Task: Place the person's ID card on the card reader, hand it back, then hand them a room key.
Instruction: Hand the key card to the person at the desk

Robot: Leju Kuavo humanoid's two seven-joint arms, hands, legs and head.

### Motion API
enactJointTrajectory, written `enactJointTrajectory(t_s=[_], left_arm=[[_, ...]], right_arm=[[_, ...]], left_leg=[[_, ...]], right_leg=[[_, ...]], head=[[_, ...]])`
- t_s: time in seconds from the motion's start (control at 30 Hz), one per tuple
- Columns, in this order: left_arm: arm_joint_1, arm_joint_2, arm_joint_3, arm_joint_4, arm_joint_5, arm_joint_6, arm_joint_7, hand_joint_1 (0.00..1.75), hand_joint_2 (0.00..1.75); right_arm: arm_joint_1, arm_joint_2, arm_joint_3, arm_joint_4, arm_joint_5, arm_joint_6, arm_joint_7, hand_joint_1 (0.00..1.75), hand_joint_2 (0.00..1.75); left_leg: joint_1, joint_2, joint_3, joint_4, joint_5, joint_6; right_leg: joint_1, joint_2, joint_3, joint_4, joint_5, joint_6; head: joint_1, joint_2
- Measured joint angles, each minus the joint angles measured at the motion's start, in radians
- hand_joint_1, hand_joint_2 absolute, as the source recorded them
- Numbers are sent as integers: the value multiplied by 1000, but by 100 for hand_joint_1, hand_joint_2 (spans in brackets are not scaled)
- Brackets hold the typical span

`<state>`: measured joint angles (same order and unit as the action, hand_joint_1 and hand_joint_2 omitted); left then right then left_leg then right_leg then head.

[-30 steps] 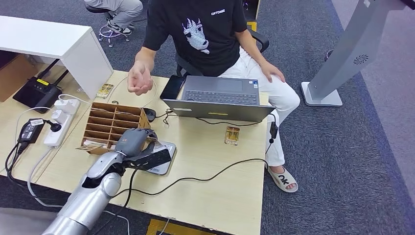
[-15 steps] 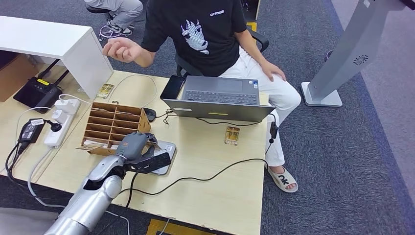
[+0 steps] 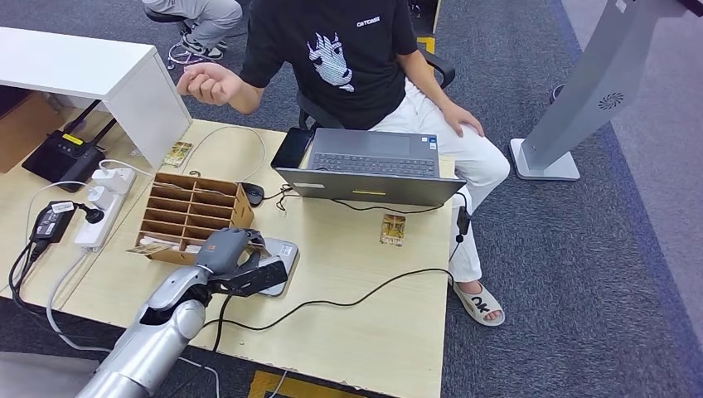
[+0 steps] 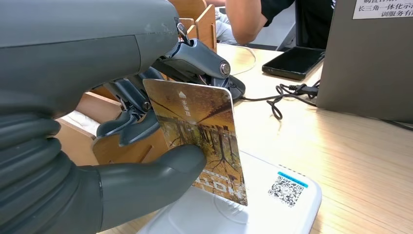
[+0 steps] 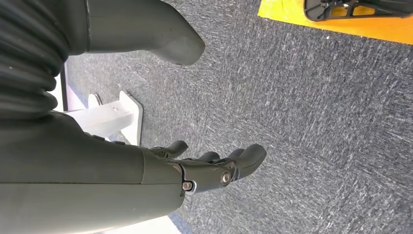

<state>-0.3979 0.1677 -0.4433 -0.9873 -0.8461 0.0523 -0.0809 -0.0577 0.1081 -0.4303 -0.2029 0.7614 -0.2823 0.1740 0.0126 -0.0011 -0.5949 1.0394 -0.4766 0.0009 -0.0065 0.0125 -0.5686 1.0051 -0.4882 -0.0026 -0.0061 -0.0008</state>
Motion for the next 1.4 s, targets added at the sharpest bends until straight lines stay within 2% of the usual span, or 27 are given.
enactJointTrajectory(t_s=[0.4,0.6,0.73,0.83,1.07,1.2,1.4], left_arm=[[0,5,0,-3,16,8,0,175,175],[0,29,3,-29,33,18,0,175,175],[-12,56,26,-74,48,62,0,175,175],[-56,93,64,-139,78,102,6,175,175],[-184,178,169,-261,85,61,25,175,175],[-221,198,194,-289,70,60,29,175,175],[-243,203,209,-299,49,76,38,175,175]], right_arm=[[0,0,-4,0,1,1,0,0,175],[0,0,-9,0,4,3,-8,0,175],[0,0,-12,0,8,2,-12,0,175],[0,0,-22,0,17,-1,-19,0,175],[-1,0,-41,0,30,-4,-24,0,175],[-3,0,-48,0,33,-3,-24,0,175],[-6,0,-58,0,33,-3,-20,0,175]], left_leg=[[0,0,0,0,0,0],[0,0,0,0,0,0],[1,0,0,0,1,-1],[1,0,0,0,2,-2],[1,0,0,0,2,-3],[1,0,0,0,2,-3],[1,0,0,0,2,-3]], right_leg=[[0,0,0,0,0,0],[0,0,0,0,0,0],[0,0,0,1,0,0],[0,0,0,1,0,0],[0,0,0,2,1,-1],[0,0,0,2,1,-1],[0,0,0,2,1,-1]], head=[[0,0],[0,0],[0,0],[0,0],[0,0],[0,0],[0,0]])
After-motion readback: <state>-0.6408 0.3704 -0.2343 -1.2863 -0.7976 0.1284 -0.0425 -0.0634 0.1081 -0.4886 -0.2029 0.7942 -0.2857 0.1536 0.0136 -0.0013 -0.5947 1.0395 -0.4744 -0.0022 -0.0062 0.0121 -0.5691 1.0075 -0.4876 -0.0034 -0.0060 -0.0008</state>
